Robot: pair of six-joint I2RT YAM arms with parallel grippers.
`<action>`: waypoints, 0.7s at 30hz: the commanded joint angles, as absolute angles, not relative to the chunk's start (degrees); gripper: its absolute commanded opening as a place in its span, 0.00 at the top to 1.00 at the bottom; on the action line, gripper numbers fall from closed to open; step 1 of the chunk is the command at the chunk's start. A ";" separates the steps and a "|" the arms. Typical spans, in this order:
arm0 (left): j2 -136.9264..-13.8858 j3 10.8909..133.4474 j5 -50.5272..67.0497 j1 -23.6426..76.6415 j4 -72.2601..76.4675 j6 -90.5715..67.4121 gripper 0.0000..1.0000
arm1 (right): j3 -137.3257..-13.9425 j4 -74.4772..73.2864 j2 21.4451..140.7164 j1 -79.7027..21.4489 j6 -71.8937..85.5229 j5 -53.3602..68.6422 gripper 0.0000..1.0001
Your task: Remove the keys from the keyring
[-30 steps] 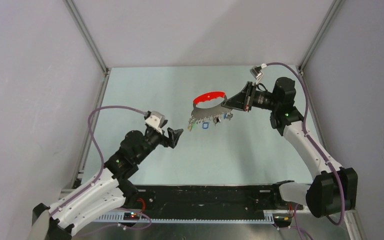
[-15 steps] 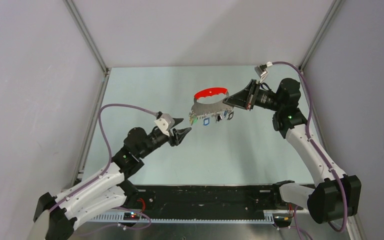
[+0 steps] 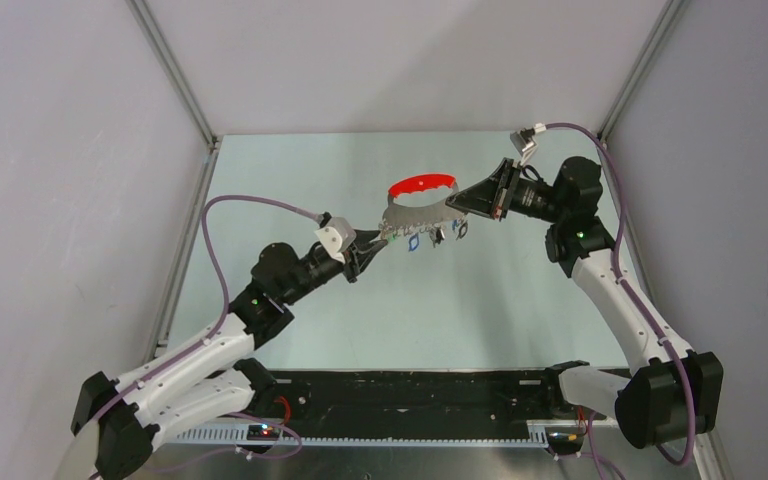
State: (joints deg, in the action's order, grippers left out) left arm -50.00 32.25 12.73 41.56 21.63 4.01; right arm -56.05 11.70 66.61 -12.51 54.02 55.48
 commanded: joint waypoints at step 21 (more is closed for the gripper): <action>-48.13 34.87 10.92 41.66 24.46 7.02 0.85 | -56.76 16.23 63.57 -12.41 55.23 56.74 1.00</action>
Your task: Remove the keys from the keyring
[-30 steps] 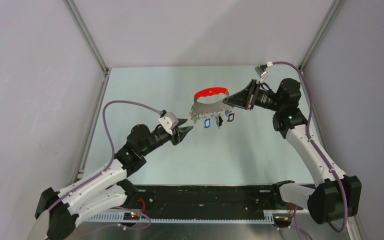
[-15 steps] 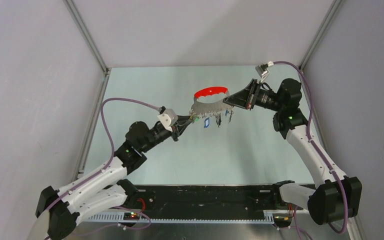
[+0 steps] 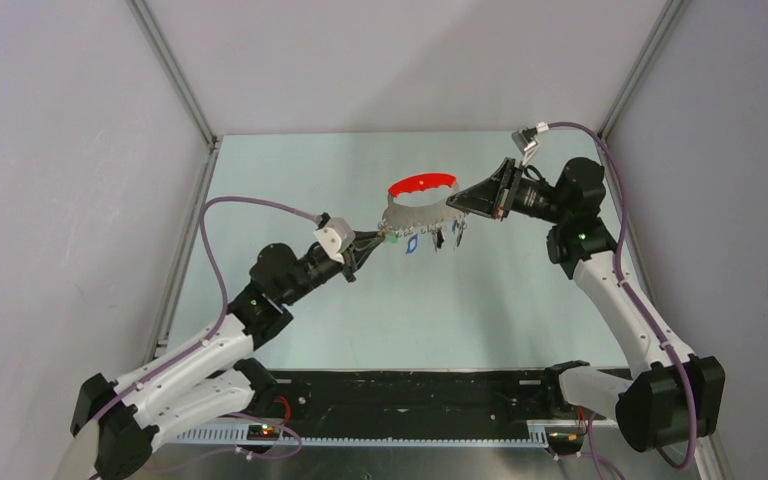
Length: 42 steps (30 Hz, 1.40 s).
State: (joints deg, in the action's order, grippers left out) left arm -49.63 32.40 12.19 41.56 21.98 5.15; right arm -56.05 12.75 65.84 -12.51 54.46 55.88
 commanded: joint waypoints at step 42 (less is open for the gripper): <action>-50.98 36.40 11.65 41.71 24.39 10.45 0.97 | -56.77 17.12 63.86 -13.40 55.70 57.06 1.00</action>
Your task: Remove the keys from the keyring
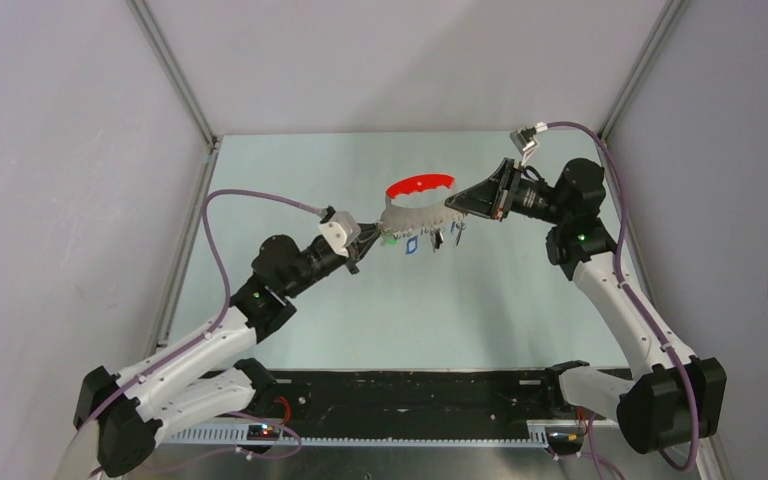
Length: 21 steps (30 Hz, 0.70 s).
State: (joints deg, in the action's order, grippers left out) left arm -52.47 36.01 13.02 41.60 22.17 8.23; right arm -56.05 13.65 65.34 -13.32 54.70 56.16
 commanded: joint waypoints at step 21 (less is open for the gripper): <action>-52.81 36.85 14.10 41.83 24.43 9.74 0.79 | -56.76 17.67 63.93 -12.99 56.40 57.51 1.00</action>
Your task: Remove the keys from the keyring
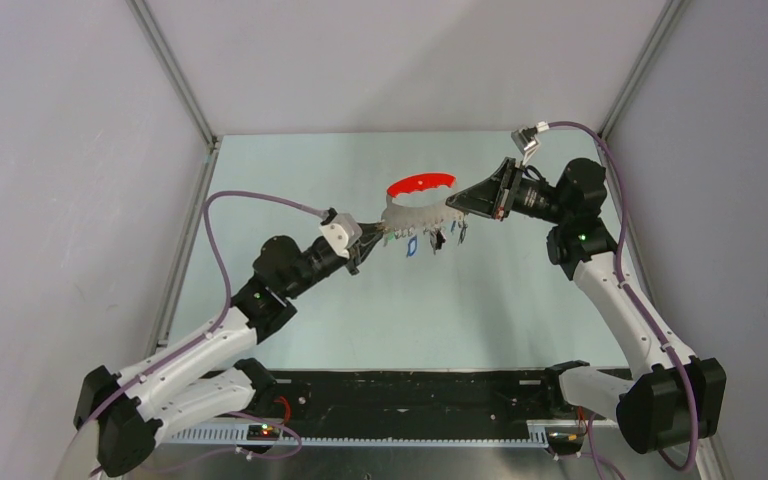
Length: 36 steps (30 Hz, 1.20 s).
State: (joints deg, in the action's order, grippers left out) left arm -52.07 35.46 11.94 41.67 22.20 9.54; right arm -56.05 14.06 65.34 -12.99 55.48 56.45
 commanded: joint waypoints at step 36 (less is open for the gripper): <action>-54.96 56.30 -5.31 44.23 -20.86 14.32 1.00 | -44.10 8.28 61.72 -11.49 32.91 48.89 0.41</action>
State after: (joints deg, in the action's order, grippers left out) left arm -53.01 47.64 0.86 42.72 -7.94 9.13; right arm -45.30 9.37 64.23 -10.87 42.78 53.69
